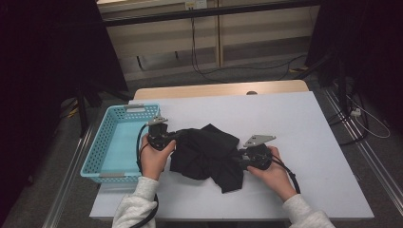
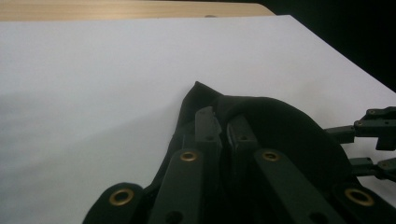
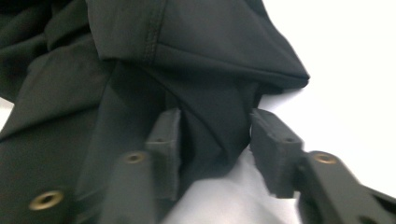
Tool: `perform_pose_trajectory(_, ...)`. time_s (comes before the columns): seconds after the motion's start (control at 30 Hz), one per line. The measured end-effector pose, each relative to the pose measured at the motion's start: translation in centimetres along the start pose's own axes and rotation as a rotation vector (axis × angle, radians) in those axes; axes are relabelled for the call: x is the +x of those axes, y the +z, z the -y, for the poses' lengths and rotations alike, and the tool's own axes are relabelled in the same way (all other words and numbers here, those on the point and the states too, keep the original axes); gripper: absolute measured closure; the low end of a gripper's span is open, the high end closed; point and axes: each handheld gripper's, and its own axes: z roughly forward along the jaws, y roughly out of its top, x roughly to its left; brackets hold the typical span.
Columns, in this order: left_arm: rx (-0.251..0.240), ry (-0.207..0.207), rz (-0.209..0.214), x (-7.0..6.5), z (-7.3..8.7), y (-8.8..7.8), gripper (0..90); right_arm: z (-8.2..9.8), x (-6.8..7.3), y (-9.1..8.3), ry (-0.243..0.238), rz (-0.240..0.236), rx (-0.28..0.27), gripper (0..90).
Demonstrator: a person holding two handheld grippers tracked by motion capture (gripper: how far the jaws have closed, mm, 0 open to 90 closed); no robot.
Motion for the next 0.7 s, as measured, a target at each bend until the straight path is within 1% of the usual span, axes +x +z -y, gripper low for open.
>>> perform_pose_trajectory(0.03, 0.002, -0.001, 0.002, 0.0, 0.1, 0.0, 85.8, 0.0, 0.0, 0.1, 0.008, -0.004, 0.007, 70.5)
perform_pose_trajectory(0.1, 0.007, -0.002, 0.004, 0.0, 0.1, 0.1, 85.9, 0.0, -0.2, 0.1, 0.019, -0.009, -0.006, 85.2)
perform_pose_trajectory(0.13, 0.010, -0.001, 0.005, 0.0, 0.2, 0.0, 85.9, 0.0, -0.4, 0.0, 0.013, -0.010, -0.013, 87.0)
perform_pose_trajectory(0.2, 0.020, 0.011, 0.005, -0.1, 0.3, -0.1, 85.9, 0.0, -0.6, -0.4, 0.015, -0.009, -0.023, 87.9)
perform_pose_trajectory(0.23, 0.017, 0.004, 0.005, -0.1, 0.4, -0.1, 85.9, -0.1, -0.7, -0.7, 0.020, -0.010, -0.023, 88.0)
perform_pose_trajectory(0.3, 0.024, 0.011, 0.003, -0.1, 0.6, -0.2, 85.9, 0.0, -1.1, -1.5, 0.035, -0.010, -0.041, 88.1)
perform_pose_trajectory(0.33, 0.026, 0.007, 0.005, -0.1, 0.7, -0.2, 85.9, 0.0, -1.3, -2.1, 0.041, -0.007, -0.044, 88.2)
perform_pose_trajectory(0.4, 0.048, -0.006, 0.028, -0.2, 1.0, -0.2, 85.9, 0.3, -1.6, -3.1, 0.033, 0.004, -0.047, 88.3)
perform_pose_trajectory(0.43, 0.057, -0.012, 0.046, -0.3, 1.2, 0.0, 85.7, 0.5, -1.7, -3.7, 0.031, 0.010, -0.045, 88.3)
perform_pose_trajectory(0.47, 0.072, -0.015, 0.062, -0.5, 1.4, 0.1, 85.4, 0.8, -1.7, -4.1, 0.034, 0.006, -0.042, 88.3)
perform_pose_trajectory(0.53, 0.103, 0.003, 0.069, -0.9, 1.7, 0.5, 85.3, 1.3, -1.8, -4.9, 0.037, 0.009, -0.027, 88.3)
perform_pose_trajectory(0.6, 0.125, 0.005, 0.083, -1.4, 1.9, 0.8, 84.5, 1.8, -1.9, -5.3, 0.030, 0.006, -0.014, 88.3)
perform_pose_trajectory(0.63, 0.125, 0.011, 0.079, -1.6, 2.0, 0.8, 83.5, 2.0, -1.9, -5.4, 0.029, -0.002, 0.003, 88.3)
perform_pose_trajectory(0.67, 0.127, 0.022, 0.080, -1.8, 2.0, 0.8, 82.3, 2.2, -1.8, -5.4, 0.025, 0.002, 0.013, 88.3)
perform_pose_trajectory(0.7, 0.125, 0.022, 0.081, -1.9, 1.9, 0.8, 81.6, 2.3, -1.8, -5.4, 0.021, 0.005, 0.026, 88.3)
